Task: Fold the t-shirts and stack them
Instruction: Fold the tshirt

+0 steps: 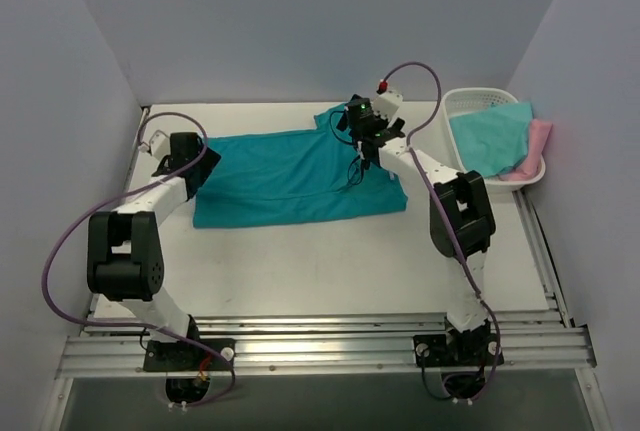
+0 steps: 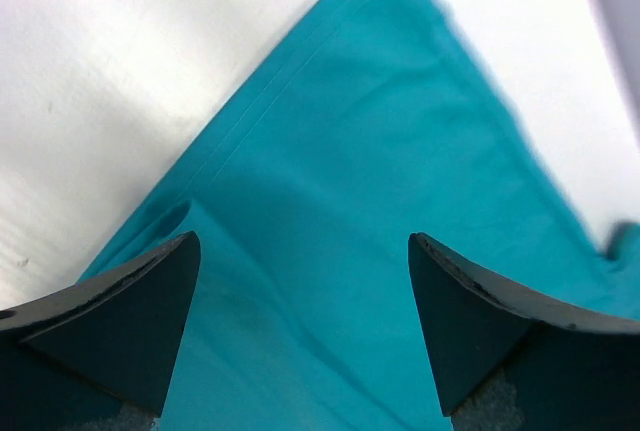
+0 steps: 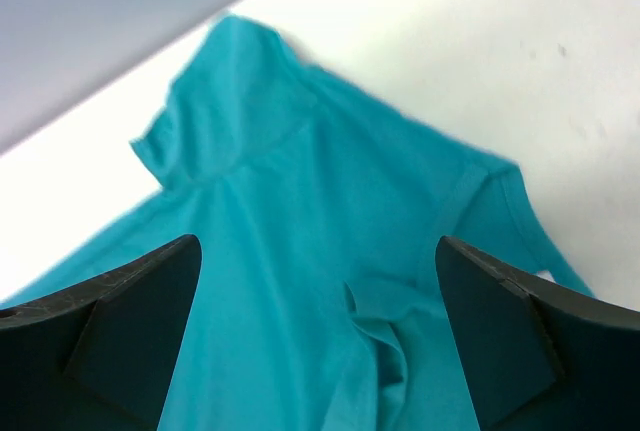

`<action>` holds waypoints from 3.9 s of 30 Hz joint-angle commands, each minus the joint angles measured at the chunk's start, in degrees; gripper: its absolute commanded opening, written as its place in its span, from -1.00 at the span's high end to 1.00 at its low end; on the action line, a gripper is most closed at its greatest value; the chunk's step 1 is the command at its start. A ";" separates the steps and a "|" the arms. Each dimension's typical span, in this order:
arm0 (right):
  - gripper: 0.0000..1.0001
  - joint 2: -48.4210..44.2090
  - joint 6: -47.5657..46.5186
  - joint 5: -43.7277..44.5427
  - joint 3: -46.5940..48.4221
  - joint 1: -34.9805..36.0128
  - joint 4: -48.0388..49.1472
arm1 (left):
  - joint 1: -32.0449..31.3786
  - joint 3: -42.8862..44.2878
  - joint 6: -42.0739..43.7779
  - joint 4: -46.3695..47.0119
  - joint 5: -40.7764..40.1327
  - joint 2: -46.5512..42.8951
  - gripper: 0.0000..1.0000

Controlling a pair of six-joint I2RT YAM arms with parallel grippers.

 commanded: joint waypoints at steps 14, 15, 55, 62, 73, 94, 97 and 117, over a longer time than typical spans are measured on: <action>-0.99 16.95 -8.19 -27.28 25.30 -11.97 8.39 | 8.63 23.72 5.49 11.42 17.25 16.90 -0.90; -0.99 18.72 -7.75 -30.52 27.07 -13.02 8.48 | 8.63 24.25 5.31 12.38 17.26 18.83 -0.92; 0.29 45.55 -5.63 -38.99 49.68 -10.92 18.50 | 8.90 24.79 3.63 22.59 19.80 29.40 -0.92; 1.00 43.18 -6.69 -36.35 46.70 -11.62 18.15 | 11.27 26.19 0.74 17.41 18.49 30.28 -0.94; 1.00 39.84 -6.69 -35.65 41.42 -12.42 20.17 | 12.15 36.55 0.47 6.95 19.00 35.19 -0.96; 1.00 35.09 -5.81 -34.95 32.28 -12.68 22.81 | 5.92 55.80 3.02 -17.84 12.35 33.88 -1.00; 1.00 33.95 -6.08 -34.77 30.70 -12.86 23.07 | 4.68 60.55 3.11 -21.79 10.32 35.81 -1.00; 1.00 31.05 -3.79 -36.35 24.19 -13.91 26.58 | 3.18 62.49 -1.02 -26.98 3.90 42.05 -1.00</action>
